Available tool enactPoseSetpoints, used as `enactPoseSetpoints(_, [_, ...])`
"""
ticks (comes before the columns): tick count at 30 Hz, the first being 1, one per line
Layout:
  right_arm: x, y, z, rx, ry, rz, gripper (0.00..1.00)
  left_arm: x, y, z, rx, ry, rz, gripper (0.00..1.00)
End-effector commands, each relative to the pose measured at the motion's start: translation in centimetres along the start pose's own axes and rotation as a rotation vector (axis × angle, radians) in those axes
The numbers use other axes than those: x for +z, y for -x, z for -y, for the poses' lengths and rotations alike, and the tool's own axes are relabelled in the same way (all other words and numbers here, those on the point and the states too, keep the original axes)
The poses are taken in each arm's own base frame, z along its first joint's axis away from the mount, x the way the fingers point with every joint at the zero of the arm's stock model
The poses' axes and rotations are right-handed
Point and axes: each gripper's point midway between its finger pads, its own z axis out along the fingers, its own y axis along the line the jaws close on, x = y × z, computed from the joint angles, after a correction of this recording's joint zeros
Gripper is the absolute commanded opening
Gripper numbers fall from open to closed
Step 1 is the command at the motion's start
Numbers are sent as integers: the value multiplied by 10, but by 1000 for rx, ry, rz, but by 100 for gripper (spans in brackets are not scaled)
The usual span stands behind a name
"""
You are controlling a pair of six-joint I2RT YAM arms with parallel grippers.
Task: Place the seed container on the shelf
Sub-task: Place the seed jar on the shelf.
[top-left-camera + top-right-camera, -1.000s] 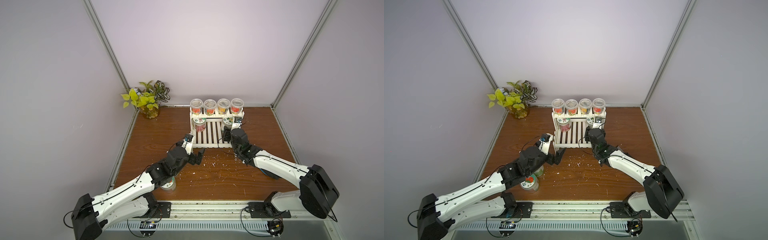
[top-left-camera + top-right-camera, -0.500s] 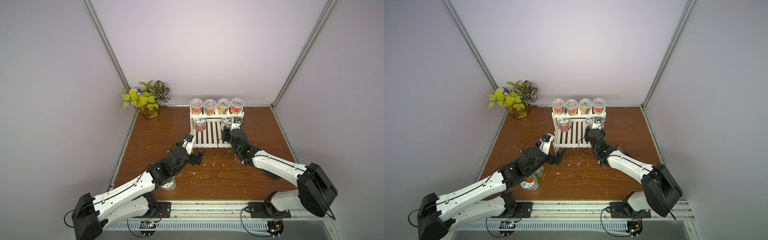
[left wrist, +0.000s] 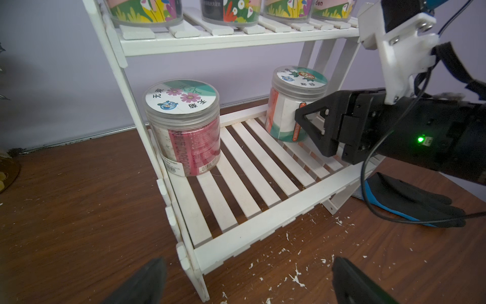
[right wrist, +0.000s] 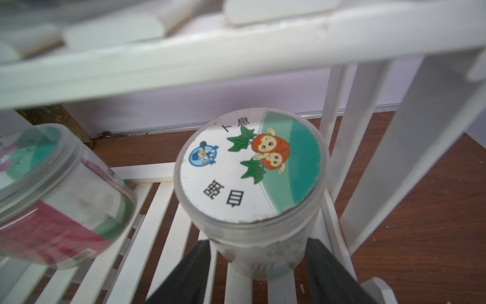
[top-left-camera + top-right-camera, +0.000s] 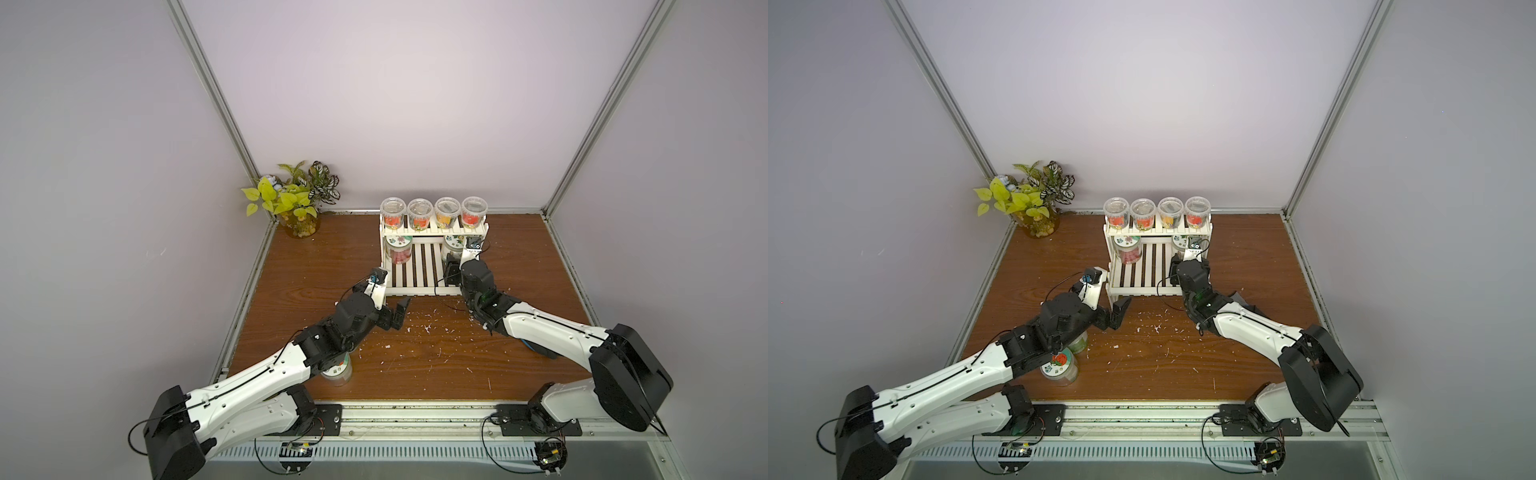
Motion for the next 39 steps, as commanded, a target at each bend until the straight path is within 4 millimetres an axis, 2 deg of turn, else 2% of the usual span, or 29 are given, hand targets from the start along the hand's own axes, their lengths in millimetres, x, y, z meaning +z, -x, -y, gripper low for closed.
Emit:
enactPoseSetpoints(1, [1, 13, 2, 21, -9, 51, 64, 0, 7, -6, -6, 25, 5, 100])
enactPoseSetpoints(39, [11, 7, -1, 37, 20, 14, 64, 4, 5, -5, -3, 29, -5, 100])
